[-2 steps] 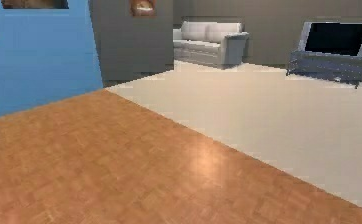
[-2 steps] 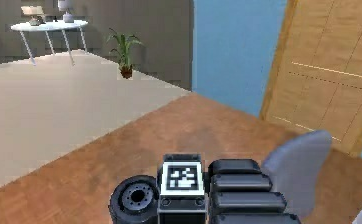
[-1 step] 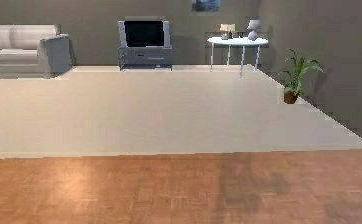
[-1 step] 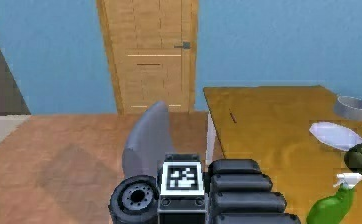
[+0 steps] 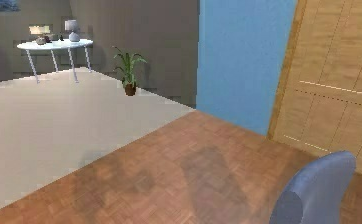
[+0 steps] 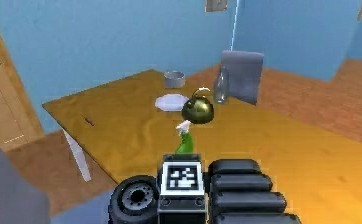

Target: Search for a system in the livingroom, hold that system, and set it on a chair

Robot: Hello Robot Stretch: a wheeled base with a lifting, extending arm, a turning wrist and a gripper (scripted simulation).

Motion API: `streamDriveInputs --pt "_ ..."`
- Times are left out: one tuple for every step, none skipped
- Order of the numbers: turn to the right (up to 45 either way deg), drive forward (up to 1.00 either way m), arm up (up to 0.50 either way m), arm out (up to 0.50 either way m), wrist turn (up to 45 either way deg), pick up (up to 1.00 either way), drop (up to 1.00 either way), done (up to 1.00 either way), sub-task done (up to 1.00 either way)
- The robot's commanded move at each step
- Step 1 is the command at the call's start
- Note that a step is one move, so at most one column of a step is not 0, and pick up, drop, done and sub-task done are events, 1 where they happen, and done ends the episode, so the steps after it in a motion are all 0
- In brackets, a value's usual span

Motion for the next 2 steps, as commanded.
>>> streamDriveInputs --pt "6.0 0.0 0.0 0.0 0.0 0.0 0.0 0.0 0.0" --pt "-45.0 0.0 0.0 0.0 0.0 0.0 0.0 0.0 0.0"
